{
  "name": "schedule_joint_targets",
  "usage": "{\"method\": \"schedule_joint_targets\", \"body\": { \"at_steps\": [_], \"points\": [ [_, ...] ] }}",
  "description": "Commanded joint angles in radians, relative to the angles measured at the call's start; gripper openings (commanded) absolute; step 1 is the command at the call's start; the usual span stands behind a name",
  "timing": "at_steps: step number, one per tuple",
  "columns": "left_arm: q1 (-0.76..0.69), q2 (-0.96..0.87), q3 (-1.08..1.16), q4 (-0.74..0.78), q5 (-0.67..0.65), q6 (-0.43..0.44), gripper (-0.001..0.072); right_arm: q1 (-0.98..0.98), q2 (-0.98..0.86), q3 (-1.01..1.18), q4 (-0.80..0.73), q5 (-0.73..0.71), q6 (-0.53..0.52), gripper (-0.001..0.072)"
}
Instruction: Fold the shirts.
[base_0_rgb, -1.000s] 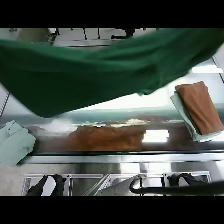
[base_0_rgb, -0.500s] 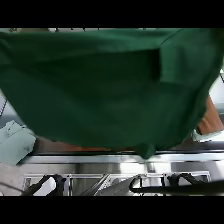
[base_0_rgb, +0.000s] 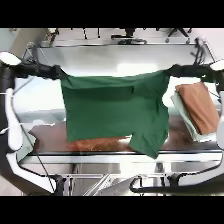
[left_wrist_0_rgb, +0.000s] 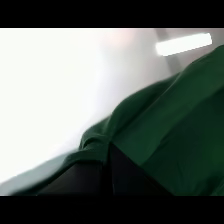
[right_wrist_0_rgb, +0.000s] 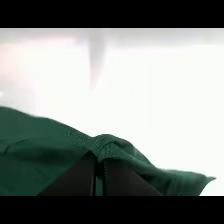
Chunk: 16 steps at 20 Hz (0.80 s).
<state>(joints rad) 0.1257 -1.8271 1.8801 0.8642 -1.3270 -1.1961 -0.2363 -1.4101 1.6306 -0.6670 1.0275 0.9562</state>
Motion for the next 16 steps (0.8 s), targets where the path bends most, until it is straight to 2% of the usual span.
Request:
{"method": "schedule_joint_targets", "body": {
  "at_steps": [1, 6, 10, 14, 16],
  "points": [
    [0.006, -0.182, 0.001, 0.033, 0.042, 0.006, 0.0014, 0.001, -0.129, -0.004, -0.009, 0.004, -0.003, 0.0023],
    [0.039, -0.288, 0.001, 0.031, 0.089, 0.036, 0.0014, 0.002, -0.153, -0.010, -0.180, 0.063, 0.063, 0.0024],
    [0.024, -0.297, 0.001, 0.027, 0.141, 0.106, 0.0014, 0.020, -0.185, -0.029, -0.190, 0.065, 0.066, 0.0024],
    [0.022, -0.295, 0.004, 0.026, 0.159, 0.105, 0.0015, 0.044, -0.214, -0.035, -0.198, 0.062, 0.069, 0.0024],
    [0.023, -0.295, 0.044, 0.026, 0.114, 0.103, 0.0018, 0.045, -0.202, -0.034, -0.193, 0.050, 0.069, 0.0025]
  ]
}}
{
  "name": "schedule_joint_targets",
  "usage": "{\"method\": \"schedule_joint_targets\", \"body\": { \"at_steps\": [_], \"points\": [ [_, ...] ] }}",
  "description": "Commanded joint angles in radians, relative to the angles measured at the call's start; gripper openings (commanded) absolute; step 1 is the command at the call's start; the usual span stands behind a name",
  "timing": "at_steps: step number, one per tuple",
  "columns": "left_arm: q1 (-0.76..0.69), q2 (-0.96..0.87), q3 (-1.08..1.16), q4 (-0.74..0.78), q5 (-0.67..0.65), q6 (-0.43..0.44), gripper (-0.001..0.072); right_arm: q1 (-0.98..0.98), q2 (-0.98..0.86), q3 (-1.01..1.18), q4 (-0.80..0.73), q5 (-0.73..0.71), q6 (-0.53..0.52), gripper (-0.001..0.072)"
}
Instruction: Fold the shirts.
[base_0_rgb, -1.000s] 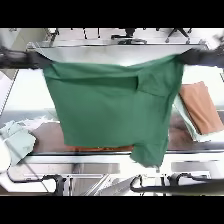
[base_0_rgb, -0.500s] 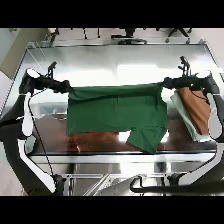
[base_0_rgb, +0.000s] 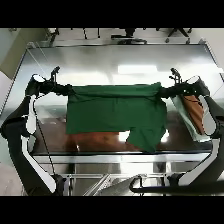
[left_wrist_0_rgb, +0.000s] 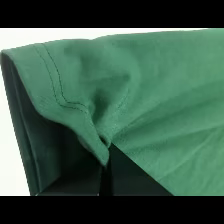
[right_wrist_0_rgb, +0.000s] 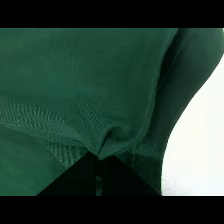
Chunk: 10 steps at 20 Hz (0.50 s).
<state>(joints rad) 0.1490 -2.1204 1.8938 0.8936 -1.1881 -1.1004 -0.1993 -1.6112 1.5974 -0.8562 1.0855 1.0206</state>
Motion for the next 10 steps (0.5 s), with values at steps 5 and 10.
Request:
{"method": "schedule_joint_targets", "body": {
  "at_steps": [5, 10],
  "points": [
    [0.023, 0.034, 0.213, -0.002, -0.247, -0.111, 0.0650, -0.005, 0.151, 0.000, -0.011, 0.075, 0.027, 0.0403],
    [0.147, 0.250, -0.112, 0.005, -0.428, -0.166, 0.0650, -0.092, 0.388, -0.084, -0.104, 0.316, 0.175, 0.0394]
  ]
}}
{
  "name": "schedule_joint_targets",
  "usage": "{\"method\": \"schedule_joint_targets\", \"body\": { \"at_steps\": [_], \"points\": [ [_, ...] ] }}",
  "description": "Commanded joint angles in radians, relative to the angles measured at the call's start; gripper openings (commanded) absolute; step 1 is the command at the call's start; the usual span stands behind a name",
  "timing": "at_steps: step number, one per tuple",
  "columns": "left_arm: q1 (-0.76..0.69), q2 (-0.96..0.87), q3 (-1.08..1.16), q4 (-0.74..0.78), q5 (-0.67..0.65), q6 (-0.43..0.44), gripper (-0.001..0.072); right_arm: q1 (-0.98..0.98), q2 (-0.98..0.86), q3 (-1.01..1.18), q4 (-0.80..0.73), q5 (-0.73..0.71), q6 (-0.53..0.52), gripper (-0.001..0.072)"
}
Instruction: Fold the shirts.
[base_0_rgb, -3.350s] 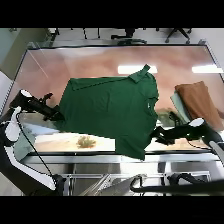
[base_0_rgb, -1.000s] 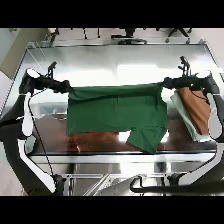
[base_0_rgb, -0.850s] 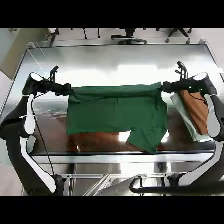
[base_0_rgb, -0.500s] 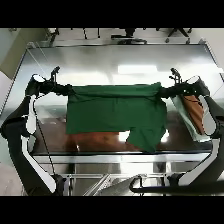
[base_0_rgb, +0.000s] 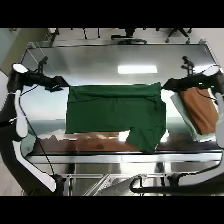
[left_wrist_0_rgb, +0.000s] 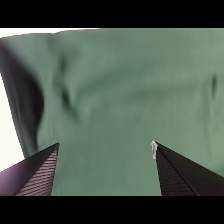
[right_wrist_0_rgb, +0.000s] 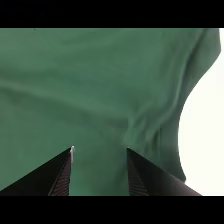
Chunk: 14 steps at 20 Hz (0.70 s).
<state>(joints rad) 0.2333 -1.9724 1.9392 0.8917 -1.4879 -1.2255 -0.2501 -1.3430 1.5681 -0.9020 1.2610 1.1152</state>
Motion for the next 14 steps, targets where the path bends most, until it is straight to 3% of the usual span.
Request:
{"method": "schedule_joint_targets", "body": {
  "at_steps": [1, 7, 9, 10, 12, 13, 14],
  "points": [
    [0.094, 0.150, -0.276, 0.006, -0.133, -0.040, 0.0650, -0.061, 0.182, -0.130, -0.075, 0.157, 0.092, 0.0388],
    [0.206, 0.361, -0.914, 0.007, 0.052, 0.031, 0.0650, -0.274, 0.557, -0.638, -0.085, 0.098, 0.159, 0.0390],
    [0.198, 0.360, -0.999, 0.007, 0.132, 0.039, 0.0650, -0.333, 0.609, -0.742, -0.085, 0.097, 0.169, 0.0453],
    [0.182, 0.350, -1.020, 0.006, 0.170, 0.040, 0.0650, -0.348, 0.619, -0.782, -0.085, 0.097, 0.169, 0.0518],
    [0.135, 0.317, -1.023, -0.002, 0.219, 0.040, 0.0631, -0.348, 0.620, -0.854, -0.080, 0.085, 0.168, 0.0509],
    [0.108, 0.305, -1.010, -0.017, 0.233, 0.041, 0.0535, -0.342, 0.619, -0.891, -0.065, 0.070, 0.166, 0.0509],
    [0.077, 0.293, -0.989, -0.047, 0.234, 0.041, 0.0529, -0.334, 0.619, -0.927, -0.045, 0.053, 0.164, 0.0509]
  ]
}}
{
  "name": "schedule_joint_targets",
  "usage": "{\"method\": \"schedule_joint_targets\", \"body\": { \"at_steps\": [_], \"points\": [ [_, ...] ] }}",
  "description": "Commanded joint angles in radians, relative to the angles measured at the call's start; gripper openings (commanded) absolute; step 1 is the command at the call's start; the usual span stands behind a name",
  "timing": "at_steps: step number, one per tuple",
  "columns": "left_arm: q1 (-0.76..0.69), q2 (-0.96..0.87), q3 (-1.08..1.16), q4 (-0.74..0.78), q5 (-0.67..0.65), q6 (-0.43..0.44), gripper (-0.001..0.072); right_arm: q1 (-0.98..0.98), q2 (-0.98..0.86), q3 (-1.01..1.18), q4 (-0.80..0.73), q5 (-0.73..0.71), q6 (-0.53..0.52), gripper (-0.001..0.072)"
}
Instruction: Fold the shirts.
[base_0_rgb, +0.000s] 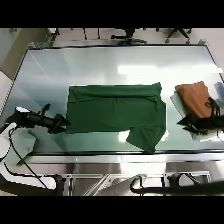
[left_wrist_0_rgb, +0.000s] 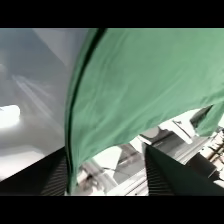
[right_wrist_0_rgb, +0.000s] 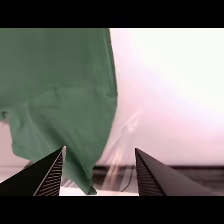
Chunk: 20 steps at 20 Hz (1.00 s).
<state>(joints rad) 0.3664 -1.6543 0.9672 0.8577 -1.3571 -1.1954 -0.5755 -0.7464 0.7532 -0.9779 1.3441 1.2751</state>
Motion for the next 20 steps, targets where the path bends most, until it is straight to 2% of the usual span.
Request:
{"method": "schedule_joint_targets", "body": {
  "at_steps": [1, 2, 3, 9, 11, 12, 14, 15, 16, 17, 18, 20],
  "points": [
    [-0.083, -0.034, 0.013, -0.031, 0.095, 0.011, 0.0527, 0.001, 0.023, -0.143, 0.044, -0.045, -0.008, 0.0509],
    [-0.110, -0.039, 0.049, -0.032, 0.077, 0.010, 0.0307, 0.015, 0.022, -0.172, 0.055, -0.060, -0.015, 0.0509],
    [-0.135, -0.039, 0.085, -0.018, 0.051, 0.021, 0.0017, 0.033, 0.018, -0.201, 0.056, -0.078, -0.015, 0.0509],
    [-0.192, -0.038, 0.182, 0.063, 0.024, -0.045, 0.0012, 0.191, -0.122, -0.264, 0.094, -0.256, -0.019, 0.0508],
    [-0.191, -0.038, 0.182, 0.064, 0.022, -0.045, 0.0012, 0.244, -0.205, -0.262, 0.136, -0.307, -0.067, 0.0506],
    [-0.191, -0.038, 0.182, 0.064, 0.021, -0.045, 0.0012, 0.253, -0.244, -0.262, 0.189, -0.316, -0.122, 0.0474],
    [-0.190, -0.038, 0.182, 0.064, -0.002, -0.045, 0.0012, 0.251, -0.282, -0.255, 0.350, -0.275, -0.276, 0.0075],
    [-0.187, -0.037, 0.182, 0.065, -0.032, -0.044, 0.0012, 0.251, -0.280, -0.240, 0.390, -0.238, -0.311, 0.0062],
    [-0.181, -0.031, 0.182, 0.071, -0.061, -0.044, 0.0011, 0.251, -0.264, -0.214, 0.385, -0.195, -0.310, 0.0026],
    [-0.170, -0.015, 0.182, 0.096, -0.090, -0.046, 0.0011, 0.247, -0.238, -0.188, 0.360, -0.161, -0.290, 0.0026],
    [-0.159, 0.008, 0.182, 0.136, -0.113, -0.057, 0.0011, 0.238, -0.200, -0.166, 0.306, -0.134, -0.241, 0.0026],
    [-0.133, 0.068, 0.181, 0.246, -0.152, -0.092, 0.0011, 0.221, -0.088, -0.145, 0.051, -0.109, -0.045, 0.0025]
  ]
}}
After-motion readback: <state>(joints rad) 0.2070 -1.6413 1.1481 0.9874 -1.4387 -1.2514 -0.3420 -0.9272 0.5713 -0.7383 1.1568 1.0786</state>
